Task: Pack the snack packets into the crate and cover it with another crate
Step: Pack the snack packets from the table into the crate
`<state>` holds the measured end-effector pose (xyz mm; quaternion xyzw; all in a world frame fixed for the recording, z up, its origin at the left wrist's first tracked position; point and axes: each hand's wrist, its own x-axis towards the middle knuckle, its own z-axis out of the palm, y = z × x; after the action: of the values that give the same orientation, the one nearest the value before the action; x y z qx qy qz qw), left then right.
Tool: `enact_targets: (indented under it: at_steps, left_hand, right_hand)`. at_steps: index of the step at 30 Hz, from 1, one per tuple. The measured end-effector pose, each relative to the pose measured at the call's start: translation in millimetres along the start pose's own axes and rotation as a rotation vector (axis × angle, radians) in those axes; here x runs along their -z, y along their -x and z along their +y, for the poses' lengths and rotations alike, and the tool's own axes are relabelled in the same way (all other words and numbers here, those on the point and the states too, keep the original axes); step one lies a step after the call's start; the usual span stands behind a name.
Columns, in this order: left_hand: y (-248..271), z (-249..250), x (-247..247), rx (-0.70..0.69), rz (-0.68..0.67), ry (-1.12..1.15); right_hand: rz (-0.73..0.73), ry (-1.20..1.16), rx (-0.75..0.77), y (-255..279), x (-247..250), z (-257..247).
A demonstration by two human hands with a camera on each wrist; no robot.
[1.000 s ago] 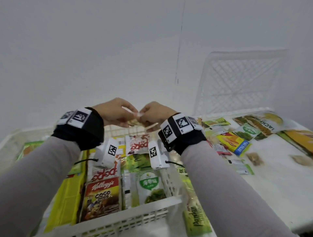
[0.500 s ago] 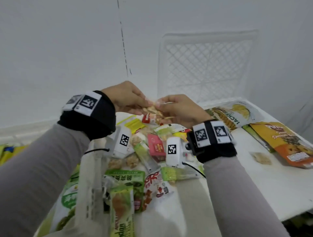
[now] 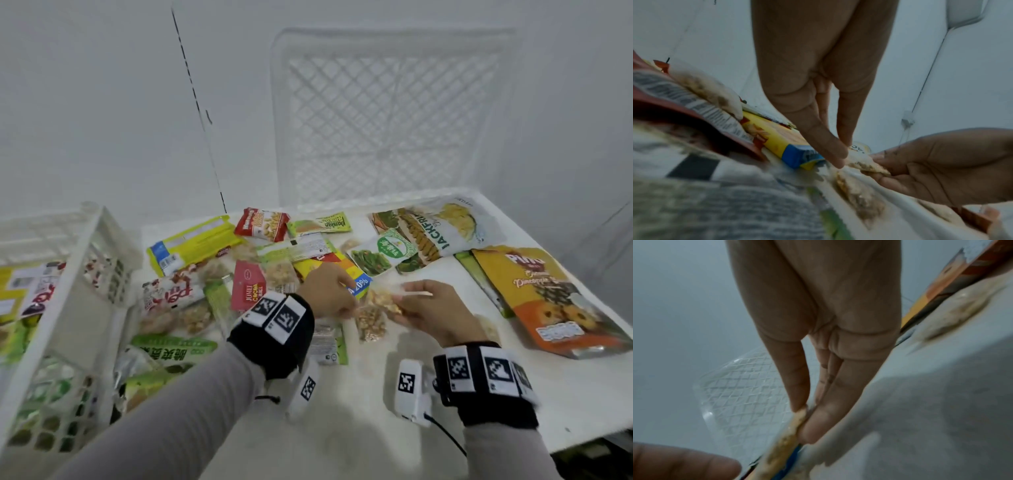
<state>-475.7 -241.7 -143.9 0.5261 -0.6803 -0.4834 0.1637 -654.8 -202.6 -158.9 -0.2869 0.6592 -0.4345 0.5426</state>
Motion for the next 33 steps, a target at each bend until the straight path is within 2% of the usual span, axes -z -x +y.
enact_targets:
  at_steps: [3,6,8,10,12,14,15,17,20,22,27,30,33]
  left_hand:
    - [2,-8,2,-0.109,0.044,-0.156]
    - [3,-16,18,-0.204,0.17,-0.418]
    - [1,-22,33,-0.209,0.22,-0.624]
    - [-4,-30,46,-0.123,0.178,-0.906]
    - [-10,-35,57,-0.039,0.075,-1.079]
    - [-18,-34,62,-0.044,0.015,-1.065]
    - [-23,-33,63,-0.06,-0.001,-1.044]
    - [-31,-29,60,-0.1,-0.05,-1.063]
    - [-40,-23,49,-0.158,-0.171,-1.207]
    - [-47,-20,43,-0.197,-0.146,-1.293]
    - [-51,-6,33,-0.239,-0.14,-1.398]
    - [-48,-1,26,-0.215,-0.171,-1.475]
    - [-40,13,19,-0.223,-0.204,-1.53]
  right_hand:
    - [0.026,0.156,0.013,-8,10,3]
    - [0.113,0.603,0.225,-20,15,-10]
    - [0.123,0.794,0.386,-30,11,-32]
    - [0.029,1.053,0.528,-48,0,-55]
    - [-0.142,1.423,0.6,-66,-14,-69]
    - [-0.326,1.716,0.54,-79,-26,-71]
    - [-0.397,1.79,0.484,-85,-30,-70]
    - [-0.46,1.846,0.446,-93,-35,-70]
    - [-0.409,1.912,0.528,-98,-38,-72]
    - [-0.398,1.913,0.564,-99,-39,-75]
    - [-0.451,1.666,0.536,-104,-32,-98]
    - [-0.38,1.639,0.541,-111,-30,-119]
    - [-0.285,1.584,0.648,-116,-43,-136]
